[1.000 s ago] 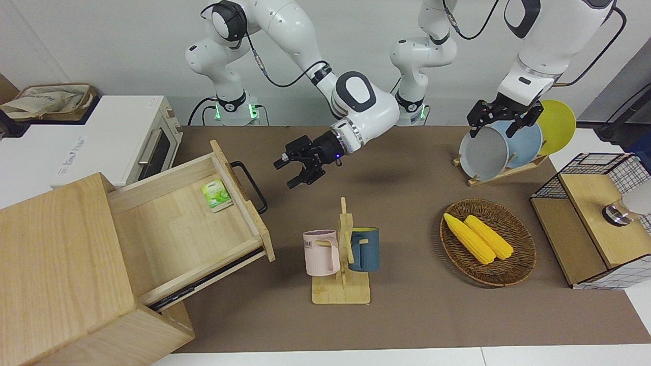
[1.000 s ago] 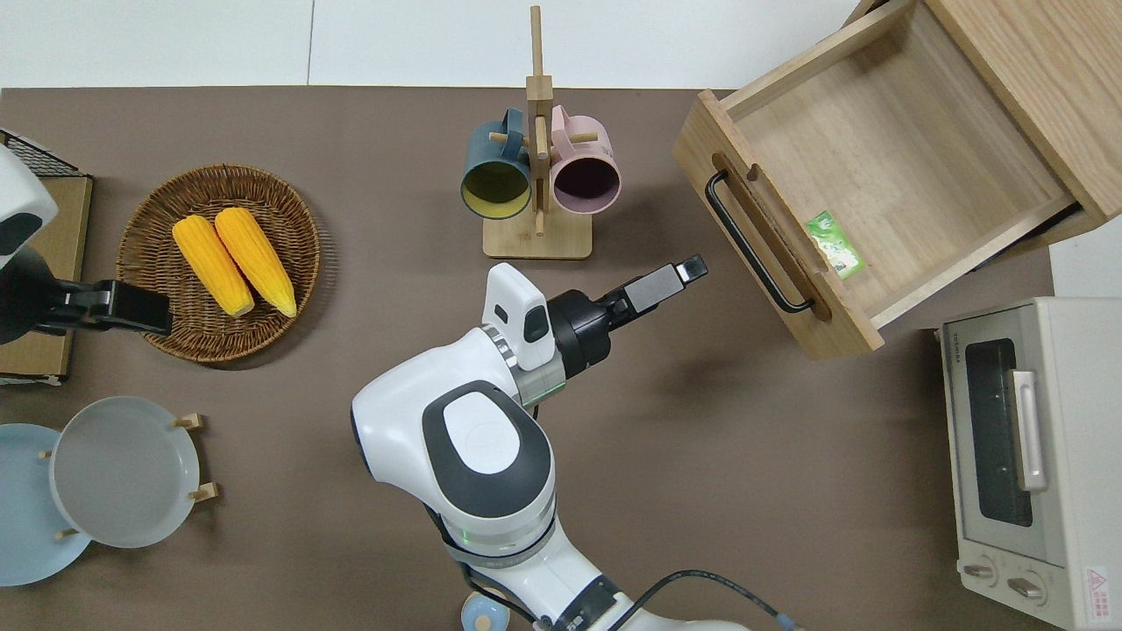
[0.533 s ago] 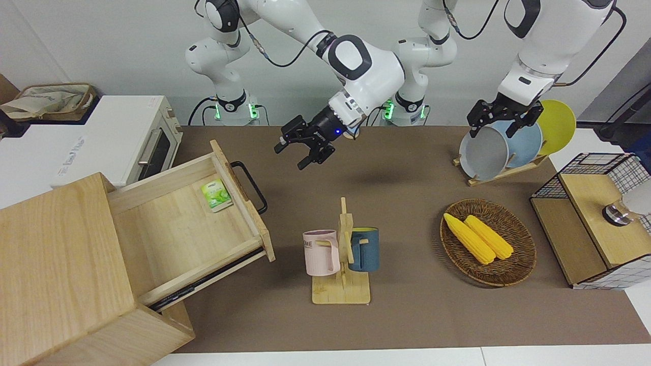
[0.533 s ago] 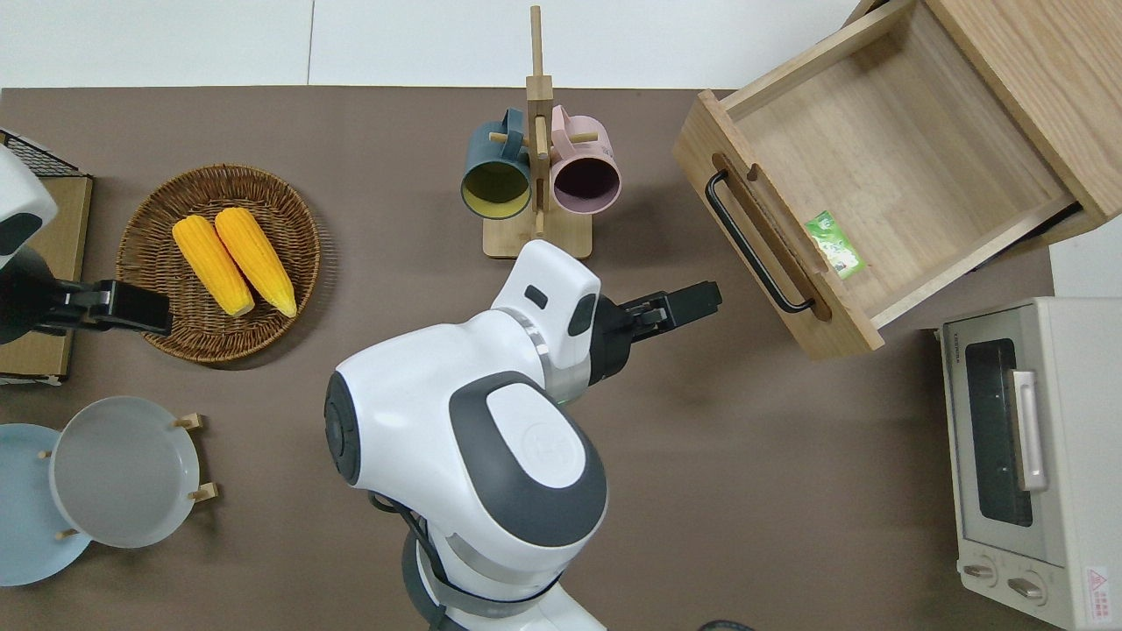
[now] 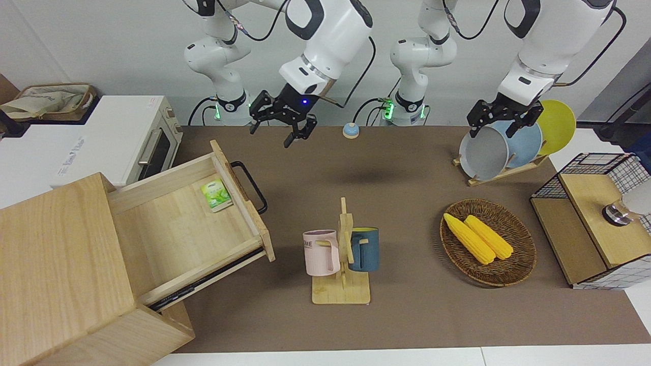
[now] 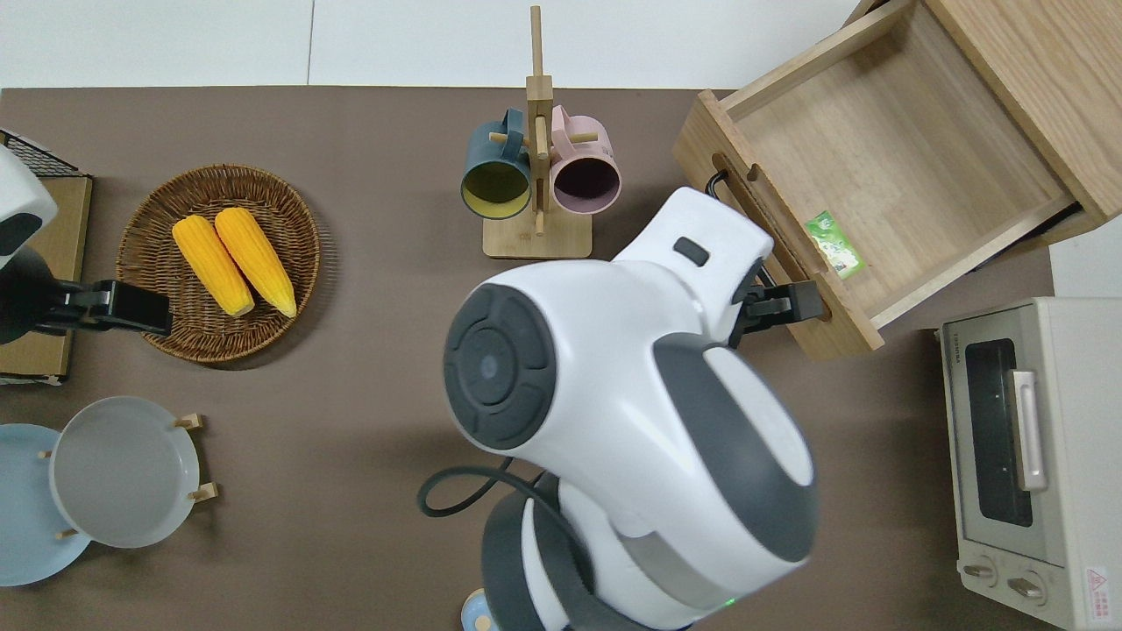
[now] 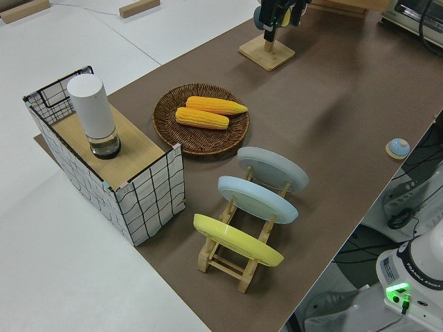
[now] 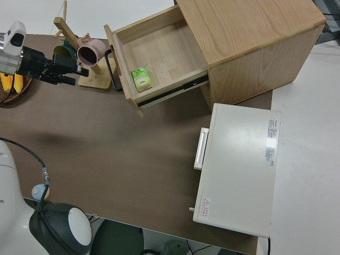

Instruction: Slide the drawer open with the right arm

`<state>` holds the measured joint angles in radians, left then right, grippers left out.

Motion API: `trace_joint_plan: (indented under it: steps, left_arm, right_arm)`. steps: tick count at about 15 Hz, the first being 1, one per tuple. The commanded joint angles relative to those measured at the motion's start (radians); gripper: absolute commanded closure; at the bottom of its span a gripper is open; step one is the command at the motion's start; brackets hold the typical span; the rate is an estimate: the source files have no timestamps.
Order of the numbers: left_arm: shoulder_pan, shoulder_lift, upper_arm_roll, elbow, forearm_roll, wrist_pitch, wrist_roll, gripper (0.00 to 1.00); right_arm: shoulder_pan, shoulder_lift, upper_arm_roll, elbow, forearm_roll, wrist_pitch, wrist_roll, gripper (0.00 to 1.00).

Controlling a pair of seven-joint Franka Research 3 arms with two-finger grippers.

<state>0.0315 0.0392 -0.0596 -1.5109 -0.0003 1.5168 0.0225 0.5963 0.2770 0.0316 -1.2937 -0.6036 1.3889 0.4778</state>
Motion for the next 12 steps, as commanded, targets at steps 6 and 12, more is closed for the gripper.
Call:
trace_joint_plan:
  steps: [6, 12]
  left_arm:
    - [0.004, 0.011, -0.006, 0.024, 0.017, -0.020, 0.010, 0.01]
    - [0.004, 0.011, -0.006, 0.026, 0.017, -0.020, 0.010, 0.01]
  right_arm:
    - [-0.366, -0.131, 0.154, -0.015, 0.307, 0.056, -0.099, 0.013]
    - [-0.578, -0.147, 0.156, -0.022, 0.531, 0.091, -0.253, 0.013]
